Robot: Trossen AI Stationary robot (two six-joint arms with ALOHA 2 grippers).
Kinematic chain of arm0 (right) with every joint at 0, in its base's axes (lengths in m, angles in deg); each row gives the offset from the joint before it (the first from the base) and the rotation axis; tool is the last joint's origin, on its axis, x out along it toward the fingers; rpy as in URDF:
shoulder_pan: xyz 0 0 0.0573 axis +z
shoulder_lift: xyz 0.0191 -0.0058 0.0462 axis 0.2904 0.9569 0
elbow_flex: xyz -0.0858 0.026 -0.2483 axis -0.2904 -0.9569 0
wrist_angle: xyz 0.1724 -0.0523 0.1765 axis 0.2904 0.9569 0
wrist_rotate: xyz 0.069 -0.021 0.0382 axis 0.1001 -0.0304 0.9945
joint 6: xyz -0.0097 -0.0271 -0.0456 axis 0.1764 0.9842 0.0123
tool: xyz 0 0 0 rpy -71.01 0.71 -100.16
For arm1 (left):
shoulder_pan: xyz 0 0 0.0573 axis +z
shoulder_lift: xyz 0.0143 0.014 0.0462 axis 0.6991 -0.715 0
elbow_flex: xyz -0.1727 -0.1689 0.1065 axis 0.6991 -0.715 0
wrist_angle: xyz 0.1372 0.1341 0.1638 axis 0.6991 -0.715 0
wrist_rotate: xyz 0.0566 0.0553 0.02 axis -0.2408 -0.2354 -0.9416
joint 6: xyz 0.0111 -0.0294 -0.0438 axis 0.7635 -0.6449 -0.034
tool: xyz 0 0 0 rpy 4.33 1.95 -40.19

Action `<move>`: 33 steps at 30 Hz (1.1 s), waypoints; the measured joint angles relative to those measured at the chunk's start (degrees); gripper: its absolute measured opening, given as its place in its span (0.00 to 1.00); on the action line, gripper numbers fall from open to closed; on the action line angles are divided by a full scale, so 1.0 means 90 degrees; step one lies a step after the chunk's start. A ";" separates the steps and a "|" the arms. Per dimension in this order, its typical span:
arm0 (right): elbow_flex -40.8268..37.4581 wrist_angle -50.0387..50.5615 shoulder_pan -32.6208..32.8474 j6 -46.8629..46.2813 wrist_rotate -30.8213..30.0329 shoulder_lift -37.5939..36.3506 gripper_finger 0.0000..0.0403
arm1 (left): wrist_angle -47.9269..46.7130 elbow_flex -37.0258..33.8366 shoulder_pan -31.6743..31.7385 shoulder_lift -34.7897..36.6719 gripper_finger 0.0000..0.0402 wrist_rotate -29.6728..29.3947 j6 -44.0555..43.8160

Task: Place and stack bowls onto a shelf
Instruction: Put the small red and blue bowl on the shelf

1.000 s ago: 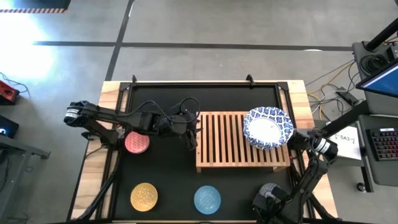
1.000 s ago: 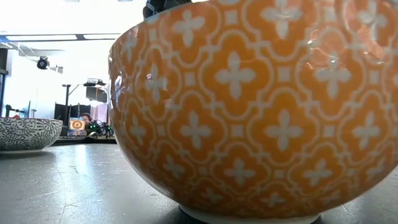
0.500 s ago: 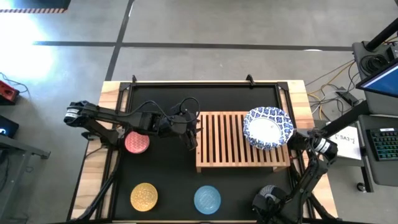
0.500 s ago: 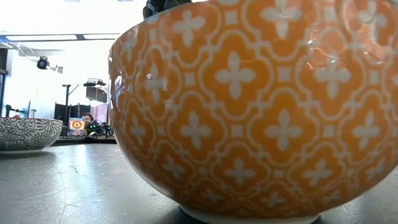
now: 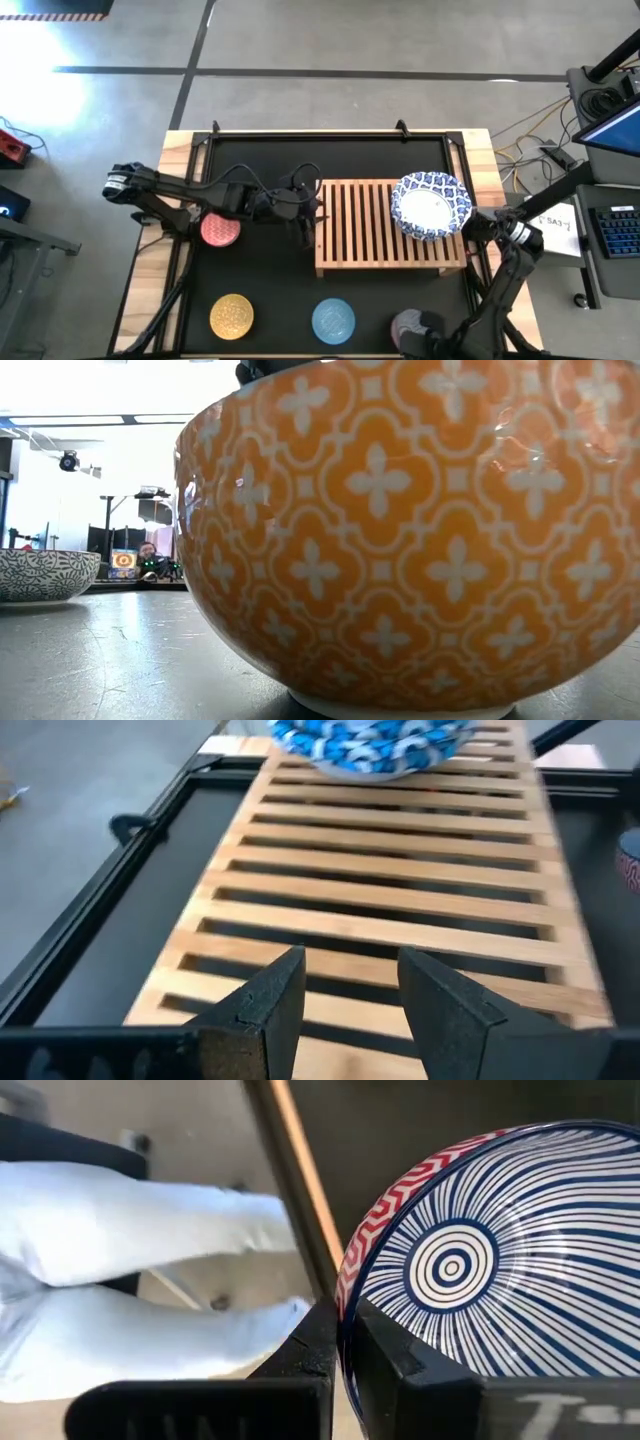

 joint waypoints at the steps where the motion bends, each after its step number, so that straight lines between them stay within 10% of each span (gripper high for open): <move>1: 0.0119 0.0000 -0.0011 0.0183 -0.0127 -0.0002 0.03 | 0.0049 0.0000 -0.0034 0.0000 0.36 0.0044 0.0050; 13: 0.1788 0.0244 -0.0397 0.3211 -0.1313 -0.0046 0.03 | 0.1193 0.0002 -0.0952 0.0011 0.36 0.2971 0.2320; 24: 0.2634 0.0963 -0.1023 0.5450 -0.1138 -0.0071 0.03 | 0.1190 0.0002 -0.1509 0.0017 0.36 0.2984 0.3702; 33: 0.2686 0.1023 -0.1897 0.6692 0.0740 -0.0370 0.03 | 0.1574 0.0015 -0.1506 0.0032 0.36 0.2980 0.5346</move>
